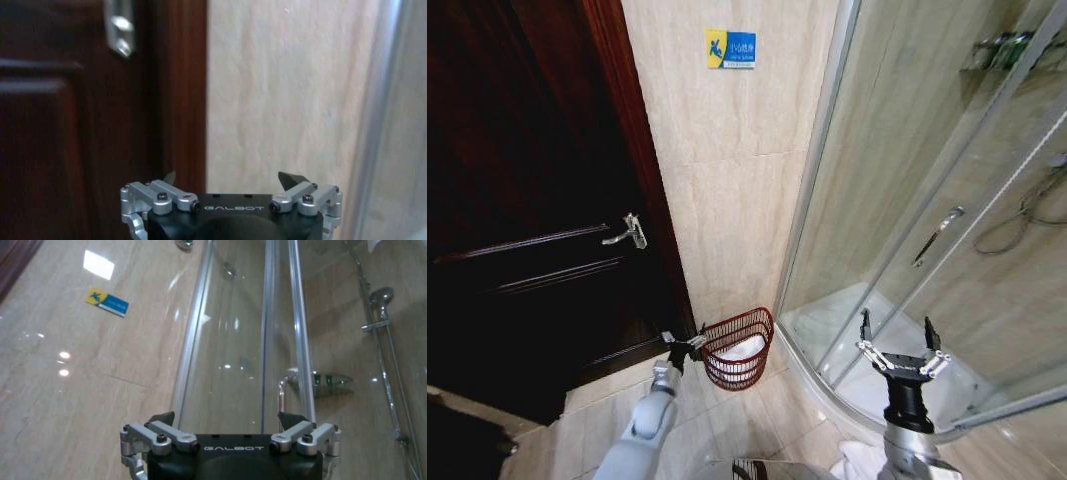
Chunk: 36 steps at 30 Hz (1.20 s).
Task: Discard the used towel into the hamper.
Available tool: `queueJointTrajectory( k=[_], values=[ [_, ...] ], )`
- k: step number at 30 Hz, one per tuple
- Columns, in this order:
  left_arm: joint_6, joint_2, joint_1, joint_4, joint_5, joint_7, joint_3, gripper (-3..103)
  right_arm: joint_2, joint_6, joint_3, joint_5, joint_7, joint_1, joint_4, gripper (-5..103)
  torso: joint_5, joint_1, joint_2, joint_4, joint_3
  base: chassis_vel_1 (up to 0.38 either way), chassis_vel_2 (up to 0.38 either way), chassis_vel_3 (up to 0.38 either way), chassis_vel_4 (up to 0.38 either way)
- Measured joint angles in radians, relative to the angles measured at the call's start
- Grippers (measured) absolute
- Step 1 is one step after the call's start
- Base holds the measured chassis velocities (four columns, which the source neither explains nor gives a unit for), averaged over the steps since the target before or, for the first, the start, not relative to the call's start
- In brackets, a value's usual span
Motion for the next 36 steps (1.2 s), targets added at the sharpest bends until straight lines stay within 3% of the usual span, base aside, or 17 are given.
queueJointTrajectory(
  k=[9, 18, 28, 36],
  values=[
    [0.100, -0.048, 0.183, -0.288, -0.042, 0.035, -0.091, 100, -0.025, -0.044, 0.000, 0.039, 0.033, 0.016, 0.047, 100, 0.0000, 0.000, 0.000, 0.0000, 0.000, 0.000, 0.000, 0.000, 0.000],
    [0.157, -0.093, 0.284, -0.536, -0.004, 0.081, -0.085, 100, -0.019, -0.043, -0.008, 0.050, 0.032, 0.028, 0.037, 100, 0.0002, 0.000, 0.000, -0.0001, 0.000, 0.000, 0.000, 0.000, 0.000],
    [0.141, -0.180, 0.317, -0.555, 0.069, 0.105, -0.018, 100, -0.022, -0.052, -0.001, 0.069, 0.033, 0.036, 0.044, 100, 0.0001, 0.000, 0.000, -0.0001, 0.000, 0.000, 0.000, 0.000, 0.000],
    [0.136, -0.185, 0.316, -0.547, 0.073, 0.107, -0.012, 100, -0.023, -0.028, 0.005, 0.117, 0.000, 0.039, 0.056, 100, 0.0001, 0.000, 0.000, -0.0001, 0.000, 0.000, 0.000, 0.000, 0.000]
  ],
)
